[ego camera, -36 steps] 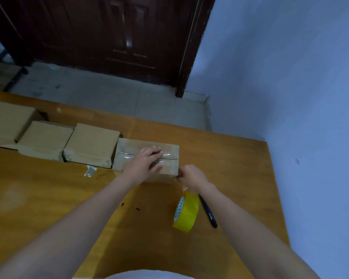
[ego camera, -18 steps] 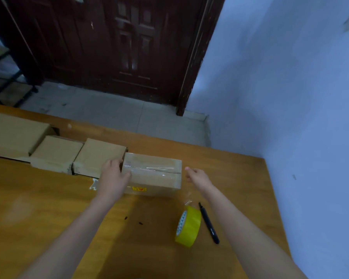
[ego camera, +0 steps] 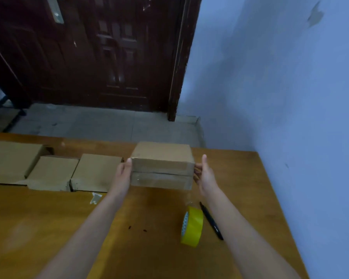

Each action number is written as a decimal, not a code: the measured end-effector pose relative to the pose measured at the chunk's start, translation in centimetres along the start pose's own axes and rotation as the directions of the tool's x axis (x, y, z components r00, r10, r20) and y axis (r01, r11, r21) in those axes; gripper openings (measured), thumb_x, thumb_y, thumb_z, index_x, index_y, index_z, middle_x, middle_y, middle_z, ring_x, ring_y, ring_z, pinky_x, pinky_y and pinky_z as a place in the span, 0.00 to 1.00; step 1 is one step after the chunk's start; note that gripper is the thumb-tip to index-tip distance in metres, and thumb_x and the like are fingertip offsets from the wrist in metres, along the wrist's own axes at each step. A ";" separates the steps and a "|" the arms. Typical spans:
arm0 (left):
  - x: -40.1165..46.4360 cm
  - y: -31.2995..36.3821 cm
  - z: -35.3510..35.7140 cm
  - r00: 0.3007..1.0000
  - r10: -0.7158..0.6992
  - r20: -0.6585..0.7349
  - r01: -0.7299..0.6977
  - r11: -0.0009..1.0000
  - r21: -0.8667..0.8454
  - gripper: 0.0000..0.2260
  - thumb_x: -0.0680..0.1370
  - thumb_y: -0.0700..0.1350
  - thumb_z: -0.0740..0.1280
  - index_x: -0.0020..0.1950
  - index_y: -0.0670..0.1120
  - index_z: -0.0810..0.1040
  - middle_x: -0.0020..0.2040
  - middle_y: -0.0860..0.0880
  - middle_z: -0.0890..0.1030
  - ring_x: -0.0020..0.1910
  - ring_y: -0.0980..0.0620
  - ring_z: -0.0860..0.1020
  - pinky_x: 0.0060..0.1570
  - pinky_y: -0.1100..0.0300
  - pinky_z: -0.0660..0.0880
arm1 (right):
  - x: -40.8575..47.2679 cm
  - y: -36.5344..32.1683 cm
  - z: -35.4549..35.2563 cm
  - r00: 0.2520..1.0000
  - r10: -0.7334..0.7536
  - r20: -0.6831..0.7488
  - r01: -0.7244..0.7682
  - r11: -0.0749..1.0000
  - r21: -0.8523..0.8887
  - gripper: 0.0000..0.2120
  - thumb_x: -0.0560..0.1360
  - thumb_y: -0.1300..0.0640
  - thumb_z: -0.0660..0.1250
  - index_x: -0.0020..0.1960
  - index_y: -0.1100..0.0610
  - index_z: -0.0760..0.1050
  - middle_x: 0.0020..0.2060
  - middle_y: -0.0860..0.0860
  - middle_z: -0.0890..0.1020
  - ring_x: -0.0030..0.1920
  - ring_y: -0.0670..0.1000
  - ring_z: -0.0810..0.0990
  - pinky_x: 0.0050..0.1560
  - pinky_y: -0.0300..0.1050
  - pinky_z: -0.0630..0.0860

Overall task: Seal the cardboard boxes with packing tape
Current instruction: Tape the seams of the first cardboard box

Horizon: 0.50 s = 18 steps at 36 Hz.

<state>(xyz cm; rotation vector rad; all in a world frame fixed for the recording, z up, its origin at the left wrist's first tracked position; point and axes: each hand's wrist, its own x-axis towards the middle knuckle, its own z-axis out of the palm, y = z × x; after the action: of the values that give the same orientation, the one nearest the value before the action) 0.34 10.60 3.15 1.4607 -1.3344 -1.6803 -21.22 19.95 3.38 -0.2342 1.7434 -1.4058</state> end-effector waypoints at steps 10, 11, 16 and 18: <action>-0.4 -3.0 -0.5 1.000 0.012 -0.027 -0.007 0.983 0.186 0.08 0.80 0.43 0.65 0.56 0.42 0.69 0.54 0.46 0.74 0.59 0.45 0.72 0.53 0.54 0.67 | -0.5 2.2 -0.7 0.984 -0.159 0.082 0.179 0.892 -0.414 0.28 0.71 0.73 0.68 0.67 0.58 0.63 0.52 0.52 0.73 0.52 0.50 0.73 0.49 0.40 0.73; -0.5 -3.6 -0.5 0.999 0.006 -0.033 0.001 0.979 0.204 0.08 0.80 0.41 0.64 0.57 0.42 0.69 0.56 0.45 0.73 0.59 0.46 0.72 0.54 0.55 0.67 | -0.4 2.7 -0.5 0.985 -0.155 0.079 0.174 0.871 -0.460 0.29 0.71 0.73 0.68 0.67 0.58 0.63 0.52 0.52 0.73 0.52 0.50 0.74 0.49 0.42 0.74; 0.4 -7.0 -0.5 0.996 -0.057 -0.067 0.079 0.915 0.395 0.11 0.79 0.33 0.61 0.61 0.40 0.67 0.60 0.42 0.75 0.49 0.44 0.73 0.47 0.48 0.72 | 0.3 4.3 -0.2 0.991 -0.082 0.105 0.132 0.738 -0.662 0.22 0.71 0.75 0.59 0.63 0.61 0.70 0.58 0.55 0.77 0.62 0.55 0.74 0.57 0.49 0.72; 0.7 -8.1 -0.7 0.993 -0.102 -0.066 0.121 0.875 0.469 0.14 0.80 0.35 0.59 0.65 0.40 0.66 0.61 0.40 0.75 0.50 0.40 0.75 0.45 0.48 0.71 | 0.7 4.7 -0.4 0.988 -0.021 0.153 0.128 0.667 -0.734 0.24 0.70 0.75 0.56 0.62 0.58 0.71 0.61 0.53 0.77 0.64 0.54 0.73 0.62 0.52 0.71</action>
<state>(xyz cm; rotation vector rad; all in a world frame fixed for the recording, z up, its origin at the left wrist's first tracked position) 2.43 12.77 -4.46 1.8613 -1.7546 -1.4397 -20.22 21.42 -1.02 -0.8342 2.1304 -0.6154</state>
